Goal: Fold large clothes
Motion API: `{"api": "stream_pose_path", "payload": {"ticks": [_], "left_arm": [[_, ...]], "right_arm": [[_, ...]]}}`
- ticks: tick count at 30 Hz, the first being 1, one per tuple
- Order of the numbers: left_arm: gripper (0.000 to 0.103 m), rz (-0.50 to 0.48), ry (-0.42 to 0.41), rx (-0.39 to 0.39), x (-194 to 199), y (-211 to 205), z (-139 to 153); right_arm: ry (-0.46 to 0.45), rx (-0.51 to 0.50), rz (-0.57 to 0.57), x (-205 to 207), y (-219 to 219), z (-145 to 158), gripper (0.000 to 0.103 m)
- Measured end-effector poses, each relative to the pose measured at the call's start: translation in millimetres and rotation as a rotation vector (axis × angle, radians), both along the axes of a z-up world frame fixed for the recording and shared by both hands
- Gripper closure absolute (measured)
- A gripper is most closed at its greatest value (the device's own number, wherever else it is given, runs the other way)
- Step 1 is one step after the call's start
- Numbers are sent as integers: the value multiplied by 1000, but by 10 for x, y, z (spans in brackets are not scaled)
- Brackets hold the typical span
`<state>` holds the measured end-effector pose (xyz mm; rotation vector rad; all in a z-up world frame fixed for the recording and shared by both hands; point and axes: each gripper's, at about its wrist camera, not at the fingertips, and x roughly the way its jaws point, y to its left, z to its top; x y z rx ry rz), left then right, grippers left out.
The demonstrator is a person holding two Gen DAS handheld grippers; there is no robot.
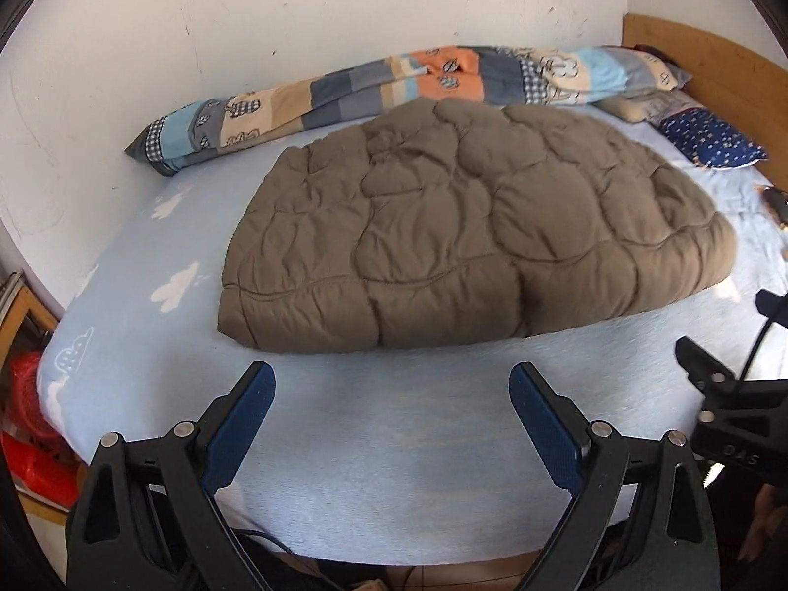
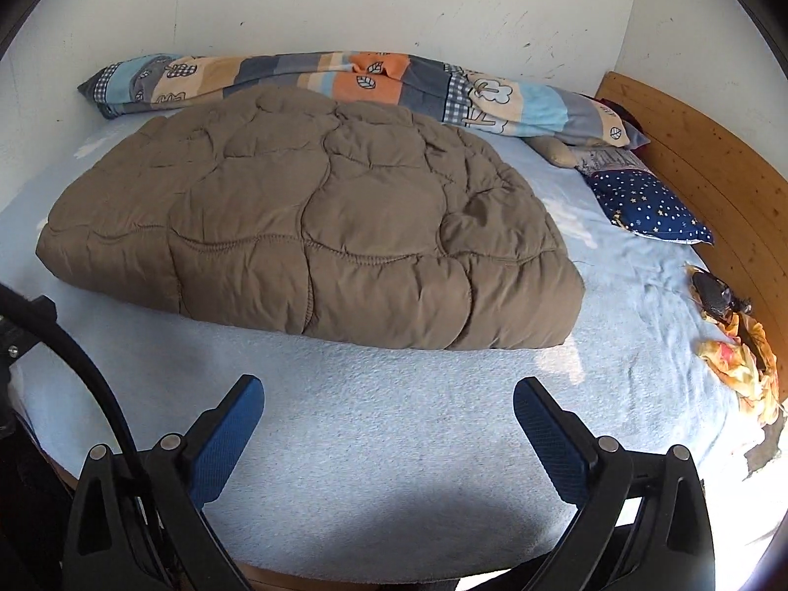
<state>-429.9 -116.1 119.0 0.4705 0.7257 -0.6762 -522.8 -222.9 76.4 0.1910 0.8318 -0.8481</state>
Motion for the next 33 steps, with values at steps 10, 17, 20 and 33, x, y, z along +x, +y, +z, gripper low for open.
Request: {"api": "stream_pose_path", "payload": {"ticks": [10,17,20,33], "left_arm": [[7,5,27,61,85,-33,-114],[7,20,48,63,128,-10,-132],[7,24,50,66,126,-11,-134],[7,29,53,73,125,-9,-149]], "right_arm": [[25,2,9,87,-8,-64,0],[28,-11,30,135,33,-57,0],[27,-20,36,149,59,-48,0],[19,-34,37,128,80,-25,0]]}}
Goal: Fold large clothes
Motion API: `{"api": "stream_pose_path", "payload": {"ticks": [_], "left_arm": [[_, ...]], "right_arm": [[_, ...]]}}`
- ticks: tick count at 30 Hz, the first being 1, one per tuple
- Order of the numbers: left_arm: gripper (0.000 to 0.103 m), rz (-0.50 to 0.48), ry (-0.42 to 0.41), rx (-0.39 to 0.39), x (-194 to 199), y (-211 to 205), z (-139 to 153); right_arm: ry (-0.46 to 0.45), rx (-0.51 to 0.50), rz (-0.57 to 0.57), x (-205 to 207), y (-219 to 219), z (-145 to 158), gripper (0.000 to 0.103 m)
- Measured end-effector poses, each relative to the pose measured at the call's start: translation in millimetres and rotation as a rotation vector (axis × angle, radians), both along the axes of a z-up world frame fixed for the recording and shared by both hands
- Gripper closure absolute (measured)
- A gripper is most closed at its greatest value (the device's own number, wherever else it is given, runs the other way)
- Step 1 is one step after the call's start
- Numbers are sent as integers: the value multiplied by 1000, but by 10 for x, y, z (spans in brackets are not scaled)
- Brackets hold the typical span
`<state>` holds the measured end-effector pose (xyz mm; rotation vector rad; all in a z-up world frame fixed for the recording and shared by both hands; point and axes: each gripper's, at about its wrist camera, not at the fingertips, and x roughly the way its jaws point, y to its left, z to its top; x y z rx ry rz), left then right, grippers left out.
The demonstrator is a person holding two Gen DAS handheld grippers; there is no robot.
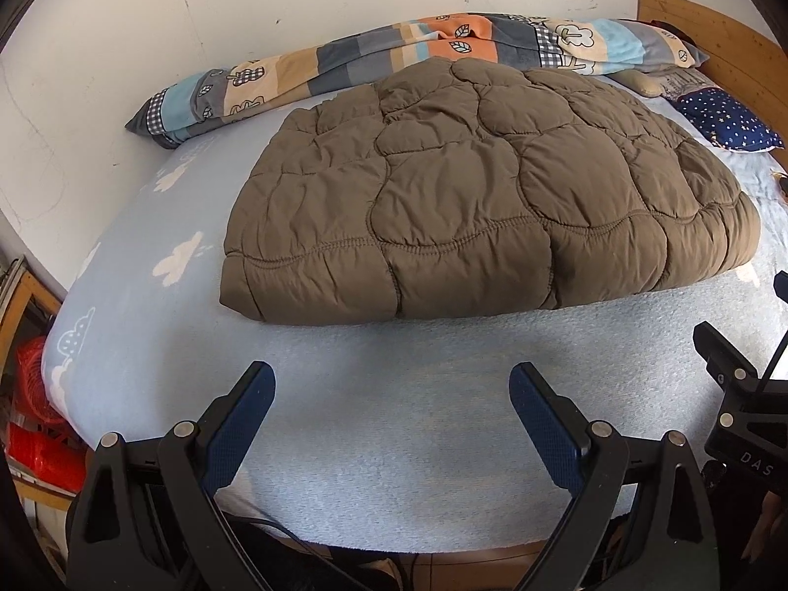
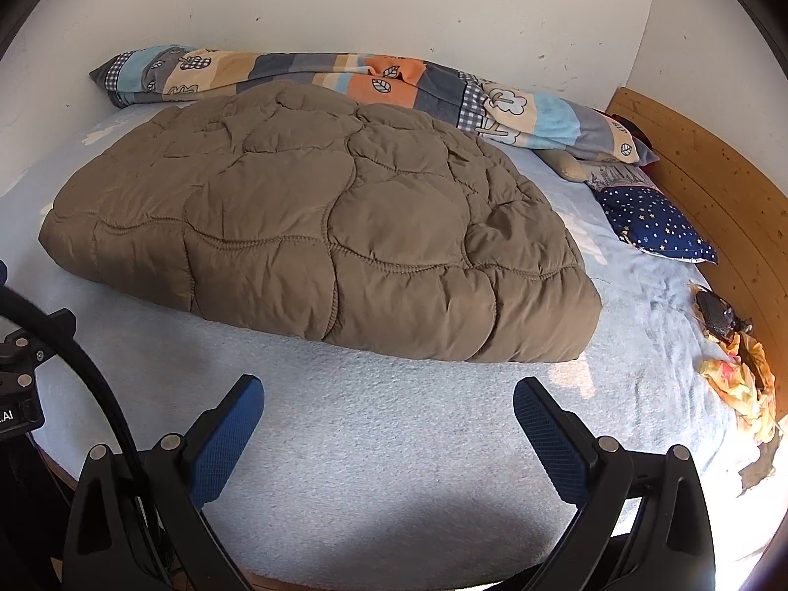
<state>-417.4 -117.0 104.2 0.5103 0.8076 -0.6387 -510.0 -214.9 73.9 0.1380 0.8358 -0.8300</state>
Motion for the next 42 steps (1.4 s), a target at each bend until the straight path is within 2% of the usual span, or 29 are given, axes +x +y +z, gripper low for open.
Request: {"api": "stream_pose_path", "payload": {"ticks": [42], "left_arm": [[7,7,-1,16,-5,20,-27]], "right_arm": [[5,-40,19,10,51,22,0]]}}
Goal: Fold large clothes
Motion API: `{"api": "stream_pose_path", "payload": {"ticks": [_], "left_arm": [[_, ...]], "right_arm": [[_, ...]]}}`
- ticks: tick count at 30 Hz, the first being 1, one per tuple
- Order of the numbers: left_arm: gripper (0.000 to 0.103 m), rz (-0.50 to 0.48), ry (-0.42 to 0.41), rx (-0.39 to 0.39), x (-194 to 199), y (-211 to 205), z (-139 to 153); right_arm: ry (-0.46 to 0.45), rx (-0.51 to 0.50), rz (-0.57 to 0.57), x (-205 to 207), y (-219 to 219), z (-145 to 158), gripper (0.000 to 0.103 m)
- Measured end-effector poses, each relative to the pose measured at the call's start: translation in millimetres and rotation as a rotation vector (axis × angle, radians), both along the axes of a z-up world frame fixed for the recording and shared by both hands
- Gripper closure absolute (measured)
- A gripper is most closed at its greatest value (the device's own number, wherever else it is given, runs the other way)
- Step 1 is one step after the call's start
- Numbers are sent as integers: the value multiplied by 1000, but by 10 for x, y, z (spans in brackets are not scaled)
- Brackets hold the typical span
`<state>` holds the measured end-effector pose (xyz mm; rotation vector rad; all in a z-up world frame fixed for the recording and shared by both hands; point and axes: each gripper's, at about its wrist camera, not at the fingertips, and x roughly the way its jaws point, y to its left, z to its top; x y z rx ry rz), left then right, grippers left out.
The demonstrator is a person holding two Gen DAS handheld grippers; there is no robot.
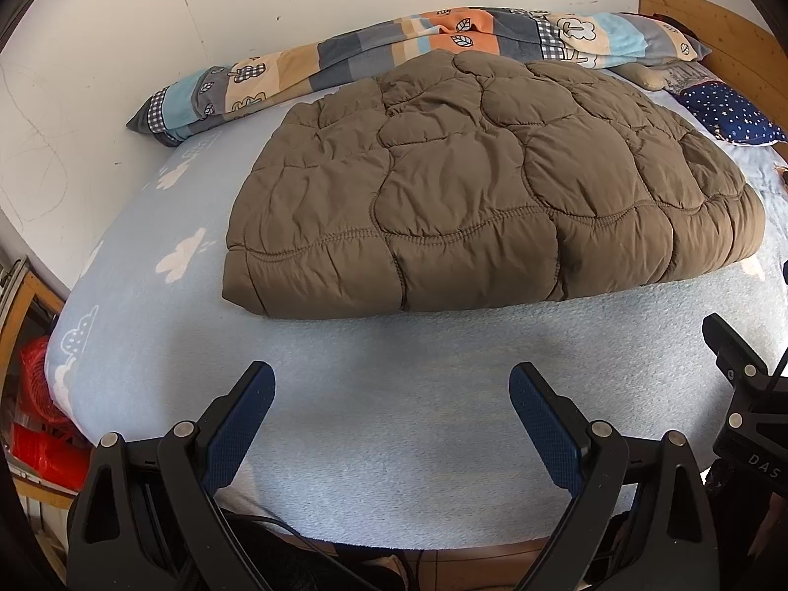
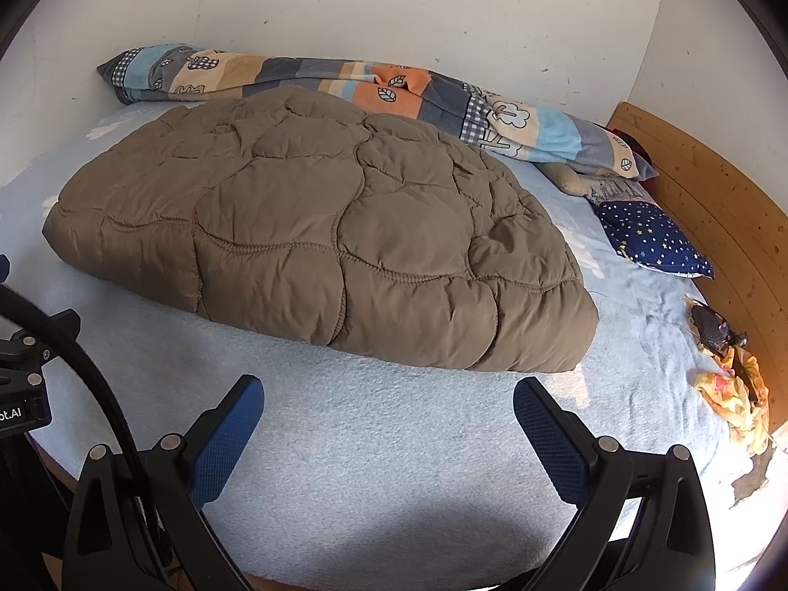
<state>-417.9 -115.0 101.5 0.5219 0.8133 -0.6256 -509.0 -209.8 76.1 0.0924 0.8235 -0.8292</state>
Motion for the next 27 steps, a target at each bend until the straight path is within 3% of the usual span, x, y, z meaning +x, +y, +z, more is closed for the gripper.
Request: {"api": "stream_pose_path", "payload": {"ticks": [27], "left_arm": [[7,10,-12,14,-4,0,0]], "right_arm": [[4,-6,0,-19,-23,14,0]]}}
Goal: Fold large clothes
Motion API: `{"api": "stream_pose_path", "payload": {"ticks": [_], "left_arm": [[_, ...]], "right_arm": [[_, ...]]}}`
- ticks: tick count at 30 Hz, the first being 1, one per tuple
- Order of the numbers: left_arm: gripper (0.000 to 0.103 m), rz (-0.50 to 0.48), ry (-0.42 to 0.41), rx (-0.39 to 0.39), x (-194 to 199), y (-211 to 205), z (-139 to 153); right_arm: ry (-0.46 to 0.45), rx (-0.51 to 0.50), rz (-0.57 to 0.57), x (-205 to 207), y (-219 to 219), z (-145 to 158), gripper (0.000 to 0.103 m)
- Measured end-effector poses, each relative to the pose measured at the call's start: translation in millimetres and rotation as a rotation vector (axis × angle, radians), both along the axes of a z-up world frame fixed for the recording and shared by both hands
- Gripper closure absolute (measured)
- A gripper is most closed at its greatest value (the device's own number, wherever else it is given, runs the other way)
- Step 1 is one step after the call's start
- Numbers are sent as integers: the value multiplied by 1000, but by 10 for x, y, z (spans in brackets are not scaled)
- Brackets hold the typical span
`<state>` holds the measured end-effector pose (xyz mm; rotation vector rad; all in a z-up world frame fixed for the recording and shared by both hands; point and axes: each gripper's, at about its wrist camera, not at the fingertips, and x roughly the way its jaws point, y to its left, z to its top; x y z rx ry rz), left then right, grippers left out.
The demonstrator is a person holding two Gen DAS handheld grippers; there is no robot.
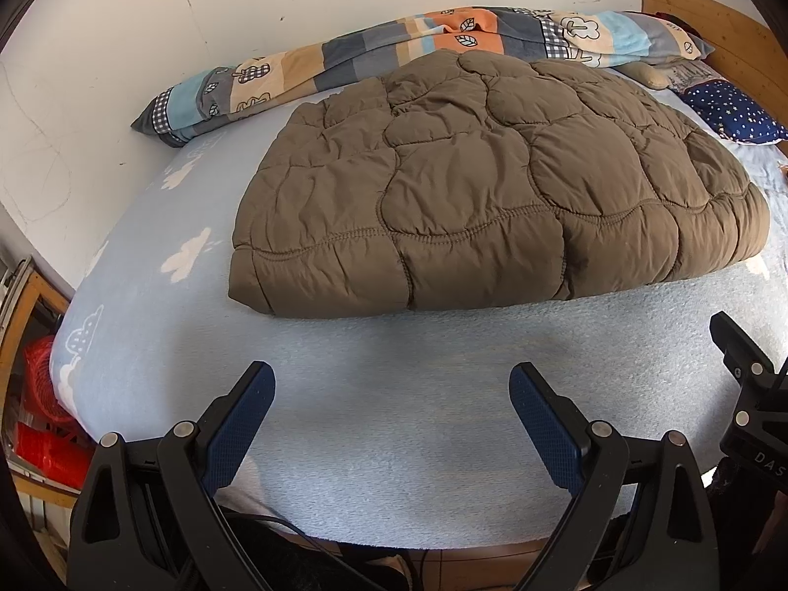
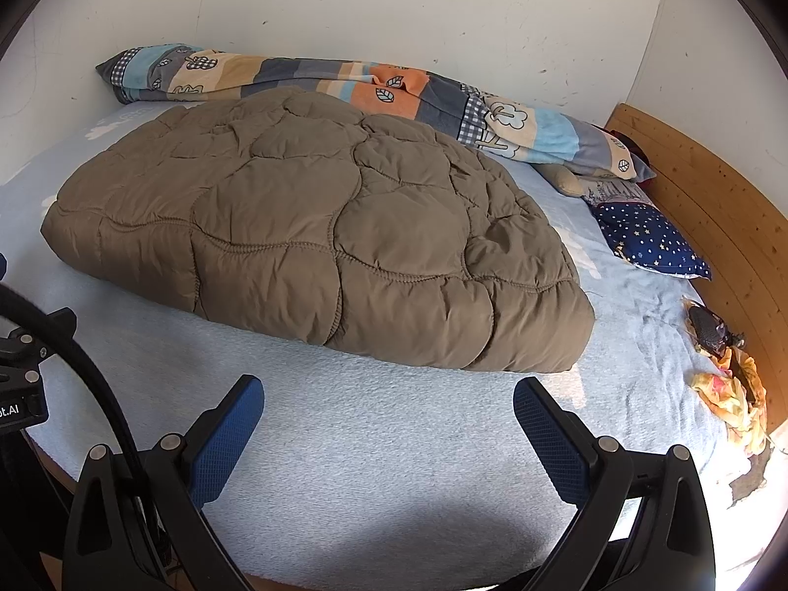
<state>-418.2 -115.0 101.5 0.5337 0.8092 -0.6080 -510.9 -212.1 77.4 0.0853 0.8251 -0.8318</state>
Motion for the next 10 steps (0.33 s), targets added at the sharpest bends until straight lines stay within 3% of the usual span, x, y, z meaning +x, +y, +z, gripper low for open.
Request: {"api": "stream_pose_path", "payload": {"ticks": [10], "left_arm": [[7,-1,14,-9,-7,27,11]], "right_arm": [[-5,1,2,-7,4,4,0]]}}
